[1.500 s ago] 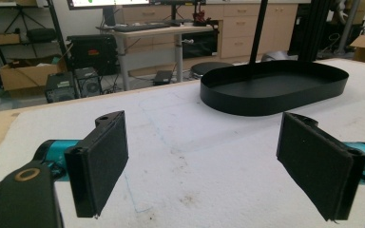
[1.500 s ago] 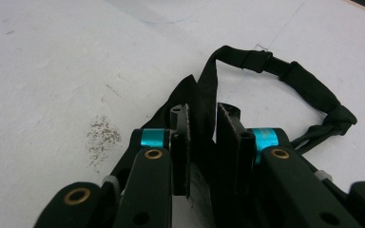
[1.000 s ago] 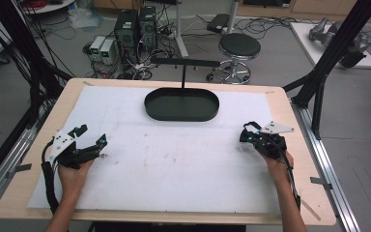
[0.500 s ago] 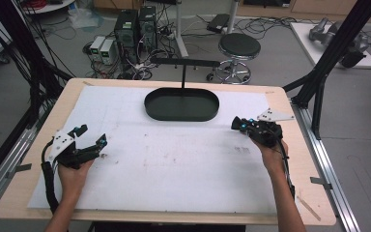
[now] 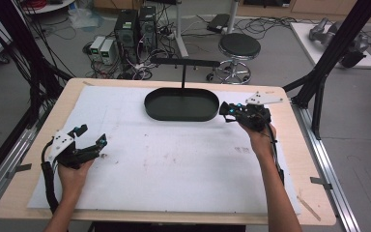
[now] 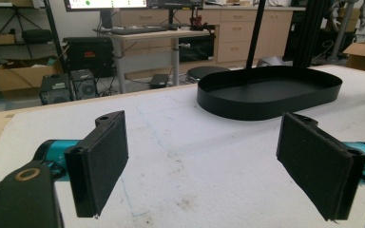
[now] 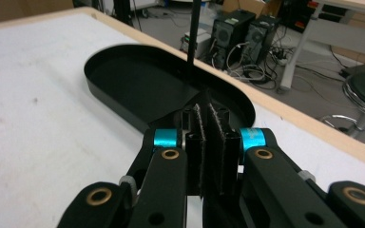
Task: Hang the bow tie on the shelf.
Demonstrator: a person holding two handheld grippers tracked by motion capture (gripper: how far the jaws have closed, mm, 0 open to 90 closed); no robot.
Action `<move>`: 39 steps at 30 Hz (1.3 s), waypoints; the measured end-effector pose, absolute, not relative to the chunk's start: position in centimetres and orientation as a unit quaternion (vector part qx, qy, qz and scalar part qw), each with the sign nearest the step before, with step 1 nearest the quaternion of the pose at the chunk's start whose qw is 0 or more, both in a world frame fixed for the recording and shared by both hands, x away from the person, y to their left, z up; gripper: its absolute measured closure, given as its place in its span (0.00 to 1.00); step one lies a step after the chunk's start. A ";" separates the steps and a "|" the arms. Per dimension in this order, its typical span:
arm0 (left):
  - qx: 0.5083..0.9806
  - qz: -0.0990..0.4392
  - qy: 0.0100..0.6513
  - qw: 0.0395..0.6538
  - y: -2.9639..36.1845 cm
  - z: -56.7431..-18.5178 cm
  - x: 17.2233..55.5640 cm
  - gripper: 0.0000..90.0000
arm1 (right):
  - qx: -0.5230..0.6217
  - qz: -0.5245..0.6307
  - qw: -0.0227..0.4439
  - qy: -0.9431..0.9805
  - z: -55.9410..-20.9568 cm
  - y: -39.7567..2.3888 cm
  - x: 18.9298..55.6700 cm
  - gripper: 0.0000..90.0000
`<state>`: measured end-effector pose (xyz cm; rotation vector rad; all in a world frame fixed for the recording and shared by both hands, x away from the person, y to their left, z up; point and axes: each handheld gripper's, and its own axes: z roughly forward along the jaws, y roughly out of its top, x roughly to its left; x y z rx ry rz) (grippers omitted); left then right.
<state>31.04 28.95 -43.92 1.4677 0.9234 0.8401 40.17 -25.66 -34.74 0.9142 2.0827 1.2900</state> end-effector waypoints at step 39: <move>0.627 0.358 0.387 0.573 28.9 -43.9 31.1 0.20 | 0.325 0.536 0.260 0.734 -30.3 -22.8 45.9 0.95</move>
